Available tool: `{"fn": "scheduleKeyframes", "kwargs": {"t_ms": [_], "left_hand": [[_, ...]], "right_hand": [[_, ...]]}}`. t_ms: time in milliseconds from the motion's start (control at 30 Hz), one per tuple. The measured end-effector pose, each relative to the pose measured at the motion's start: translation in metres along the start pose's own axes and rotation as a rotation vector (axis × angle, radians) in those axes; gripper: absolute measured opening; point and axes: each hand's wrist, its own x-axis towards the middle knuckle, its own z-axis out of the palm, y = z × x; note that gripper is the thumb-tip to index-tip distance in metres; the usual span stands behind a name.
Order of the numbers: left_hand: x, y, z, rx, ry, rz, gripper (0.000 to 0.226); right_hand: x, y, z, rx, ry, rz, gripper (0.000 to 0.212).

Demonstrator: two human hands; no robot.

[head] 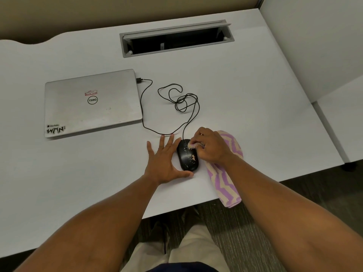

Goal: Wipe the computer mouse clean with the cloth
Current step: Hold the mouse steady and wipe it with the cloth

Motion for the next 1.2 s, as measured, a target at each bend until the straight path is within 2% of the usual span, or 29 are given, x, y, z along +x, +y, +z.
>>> {"fn": "scheduleKeyframes", "kwargs": {"t_ms": [200,467,567,667,767,867,1000,1100,1200], "left_hand": [[0.0,0.001,0.0,0.001,0.002,-0.004,0.133],[-0.001,0.0,0.0,0.001,0.003,-0.006,0.133],[-0.001,0.0,0.002,-0.018,0.021,-0.004,0.133],[0.0,0.0,0.002,-0.028,0.034,-0.002,0.133],[-0.001,-0.001,0.002,-0.026,0.034,-0.003,0.132],[-0.001,-0.001,0.002,-0.03,0.03,-0.005,0.132],[-0.001,0.001,0.002,-0.021,0.034,-0.006,0.132],[-0.001,0.0,0.002,-0.017,0.036,-0.001,0.133],[-0.001,-0.001,0.003,-0.03,0.038,0.0,0.133]], "right_hand": [[0.006,-0.001,0.001,0.019,0.061,0.071,0.025],[0.004,0.002,0.0,0.08,-0.053,0.06,0.025],[0.006,0.003,0.0,0.153,-0.01,0.092,0.022],[0.011,0.002,0.002,0.127,0.023,0.093,0.028],[0.014,0.003,0.006,0.148,-0.012,0.122,0.029],[0.012,0.004,0.004,0.179,-0.08,0.146,0.021],[0.008,0.009,-0.006,0.196,-0.189,0.095,0.014],[0.008,0.01,-0.006,0.262,-0.038,0.139,0.014],[0.015,0.006,0.0,0.192,0.058,0.105,0.022]]}}
